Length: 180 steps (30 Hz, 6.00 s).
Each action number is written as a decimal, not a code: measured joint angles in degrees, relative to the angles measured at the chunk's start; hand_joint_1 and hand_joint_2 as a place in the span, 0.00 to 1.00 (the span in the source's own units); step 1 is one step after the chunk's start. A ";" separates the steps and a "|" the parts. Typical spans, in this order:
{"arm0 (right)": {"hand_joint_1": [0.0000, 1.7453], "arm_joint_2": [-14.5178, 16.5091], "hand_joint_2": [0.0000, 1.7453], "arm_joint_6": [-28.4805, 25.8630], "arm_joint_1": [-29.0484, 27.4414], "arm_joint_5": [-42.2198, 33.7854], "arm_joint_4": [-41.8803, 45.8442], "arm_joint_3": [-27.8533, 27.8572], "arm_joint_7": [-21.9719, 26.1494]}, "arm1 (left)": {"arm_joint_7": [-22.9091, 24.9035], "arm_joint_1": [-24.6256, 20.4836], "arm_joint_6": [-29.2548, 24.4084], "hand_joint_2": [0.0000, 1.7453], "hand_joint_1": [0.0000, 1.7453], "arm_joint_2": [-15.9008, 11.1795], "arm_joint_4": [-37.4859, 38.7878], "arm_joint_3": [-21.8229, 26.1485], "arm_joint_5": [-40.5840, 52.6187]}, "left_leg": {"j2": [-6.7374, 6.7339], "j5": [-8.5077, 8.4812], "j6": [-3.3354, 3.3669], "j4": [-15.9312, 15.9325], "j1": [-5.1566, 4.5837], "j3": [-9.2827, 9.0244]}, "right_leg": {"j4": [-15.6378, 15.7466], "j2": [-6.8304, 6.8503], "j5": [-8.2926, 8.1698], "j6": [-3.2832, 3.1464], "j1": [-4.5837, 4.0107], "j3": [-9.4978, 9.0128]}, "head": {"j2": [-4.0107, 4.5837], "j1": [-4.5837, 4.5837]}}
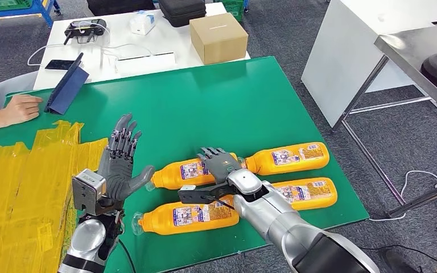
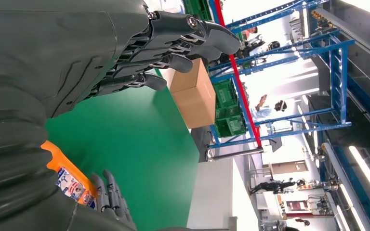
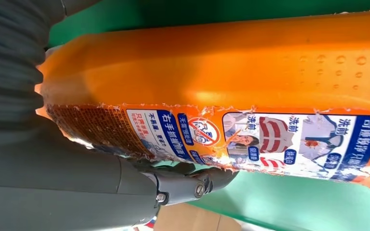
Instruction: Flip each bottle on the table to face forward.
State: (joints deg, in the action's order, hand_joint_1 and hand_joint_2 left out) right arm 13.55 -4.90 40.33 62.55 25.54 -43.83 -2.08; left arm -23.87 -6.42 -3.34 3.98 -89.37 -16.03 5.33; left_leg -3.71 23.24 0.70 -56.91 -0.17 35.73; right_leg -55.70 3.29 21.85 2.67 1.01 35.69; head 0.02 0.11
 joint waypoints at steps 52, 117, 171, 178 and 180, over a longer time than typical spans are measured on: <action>1.00 -1.64 1.00 -31.14 -24.26 -10.33 45.46 18.07 8.93 | 2.04 8.98 0.70 1.00 0.00 0.17 -7.16 2.99 10.72 | 0.03 0.10 0.03 0.00 -0.12 0.14 | 0.02 -0.02 0.03 0.00 0.11 0.13 | 0.00 0.01; 0.99 -1.87 1.00 -13.91 -25.55 -30.00 43.60 3.21 21.05 | 2.56 0.02 2.46 1.00 1.00 -1.65 -3.07 -7.67 -5.34 | 0.01 0.10 0.05 0.00 -0.14 0.16 | 0.01 -0.03 0.03 0.00 0.13 0.15 | 0.00 0.01; 0.00 -9.97 1.00 -19.61 -37.74 -19.64 72.14 8.85 18.03 | 57.48 -10.17 -16.57 1.00 1.00 -27.10 14.56 -17.02 84.67 | -0.21 0.01 -0.05 0.01 -0.10 0.14 | 0.08 -0.20 -0.03 0.00 0.08 0.20 | 0.00 0.00; 0.00 -10.10 1.00 -17.39 -37.91 -17.98 72.10 8.17 16.51 | 53.80 -11.36 -10.93 1.00 1.00 -24.32 25.49 -10.85 84.67 | -0.17 0.01 -0.05 0.02 -0.08 0.17 | 0.08 -0.20 -0.01 -0.01 0.01 0.21 | 0.00 0.00; 0.00 -10.13 1.00 -15.97 -37.89 -16.91 71.92 7.77 15.56 | 52.37 -11.87 -10.54 1.00 1.00 -23.17 28.35 -8.37 84.67 | -0.17 0.01 -0.05 0.02 -0.08 0.17 | 0.07 -0.21 -0.01 -0.01 0.01 0.21 | 0.00 -0.01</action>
State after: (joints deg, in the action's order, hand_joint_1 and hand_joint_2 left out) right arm 3.42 -20.87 2.44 45.63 97.46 -36.05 13.48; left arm 28.50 -18.29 -13.88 -19.19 -61.02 -24.40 90.01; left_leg -3.88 23.25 0.64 -56.89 -0.24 35.91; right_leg -55.63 3.08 21.84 2.66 1.03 35.90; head 0.02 0.10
